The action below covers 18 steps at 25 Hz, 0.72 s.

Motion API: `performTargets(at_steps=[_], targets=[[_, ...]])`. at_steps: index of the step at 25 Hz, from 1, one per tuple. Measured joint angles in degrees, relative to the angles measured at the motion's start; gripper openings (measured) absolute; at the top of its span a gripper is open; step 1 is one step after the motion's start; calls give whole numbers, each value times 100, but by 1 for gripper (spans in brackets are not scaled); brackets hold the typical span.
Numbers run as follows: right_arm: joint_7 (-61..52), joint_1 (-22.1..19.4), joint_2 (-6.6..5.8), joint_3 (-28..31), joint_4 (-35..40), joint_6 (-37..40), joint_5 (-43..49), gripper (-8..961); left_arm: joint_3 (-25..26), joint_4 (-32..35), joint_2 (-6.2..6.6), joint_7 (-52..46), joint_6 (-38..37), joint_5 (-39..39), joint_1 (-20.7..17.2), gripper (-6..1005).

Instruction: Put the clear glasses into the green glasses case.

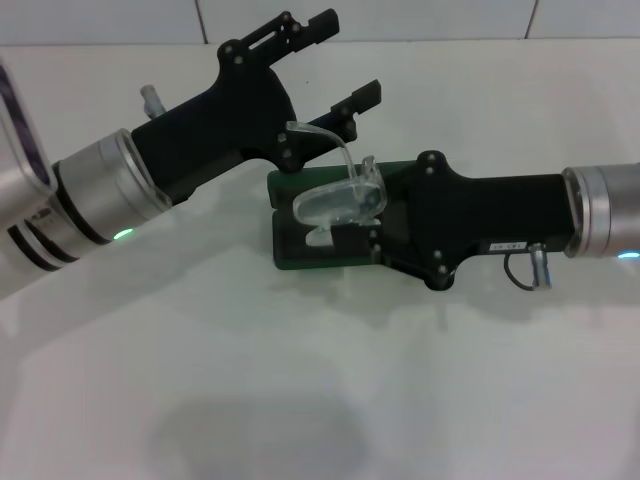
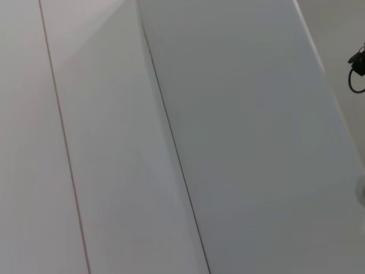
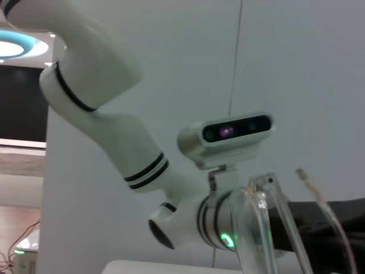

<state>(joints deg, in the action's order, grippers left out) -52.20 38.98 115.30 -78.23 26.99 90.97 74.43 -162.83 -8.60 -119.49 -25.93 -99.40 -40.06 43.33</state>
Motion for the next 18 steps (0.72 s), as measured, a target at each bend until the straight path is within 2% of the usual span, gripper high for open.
performTargets(at_steps=[18], targets=[[-208, -18, -1, 151, -2, -355, -27, 119, -13, -10, 5, 32, -115, 17, -97, 701]])
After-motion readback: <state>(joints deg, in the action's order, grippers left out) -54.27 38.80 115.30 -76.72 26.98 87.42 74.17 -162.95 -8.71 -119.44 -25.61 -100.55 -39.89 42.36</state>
